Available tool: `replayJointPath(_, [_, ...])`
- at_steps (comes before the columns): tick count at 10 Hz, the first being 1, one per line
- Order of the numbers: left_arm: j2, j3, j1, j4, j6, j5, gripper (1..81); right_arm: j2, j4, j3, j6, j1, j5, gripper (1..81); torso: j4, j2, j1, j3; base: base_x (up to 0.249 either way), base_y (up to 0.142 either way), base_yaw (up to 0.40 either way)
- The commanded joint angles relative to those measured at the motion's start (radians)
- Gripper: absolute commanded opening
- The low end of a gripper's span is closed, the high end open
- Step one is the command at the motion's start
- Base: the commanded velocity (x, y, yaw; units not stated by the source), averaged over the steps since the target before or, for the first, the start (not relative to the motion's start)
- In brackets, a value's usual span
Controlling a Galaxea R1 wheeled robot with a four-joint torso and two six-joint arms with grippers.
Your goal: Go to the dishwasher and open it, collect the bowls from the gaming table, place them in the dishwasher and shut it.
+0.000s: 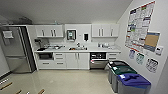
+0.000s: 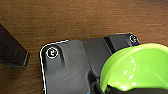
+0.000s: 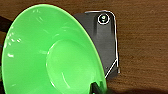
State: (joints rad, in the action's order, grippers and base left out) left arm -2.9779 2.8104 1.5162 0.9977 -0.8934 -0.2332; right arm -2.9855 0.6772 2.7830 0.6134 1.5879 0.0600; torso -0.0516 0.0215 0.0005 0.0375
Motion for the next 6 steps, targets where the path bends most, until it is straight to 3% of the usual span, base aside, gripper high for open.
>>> replayJointPath(1, [0.012, 0.006, -0.060, -0.005, -0.001, 0.029, 1.0, -0.022, 0.013, -0.017, -0.003, -0.048, 0.003, 1.0, 0.000, 0.000, 0.000, 0.000, 0.188, 0.000, 0.000])
replayJointPath(6, [0.012, 0.006, -0.060, -0.005, -0.001, 0.028, 1.0, -0.022, 0.015, -0.017, -0.003, -0.047, 0.003, 1.0, 0.000, 0.000, 0.000, 0.000, 0.191, -0.095, 0.000])
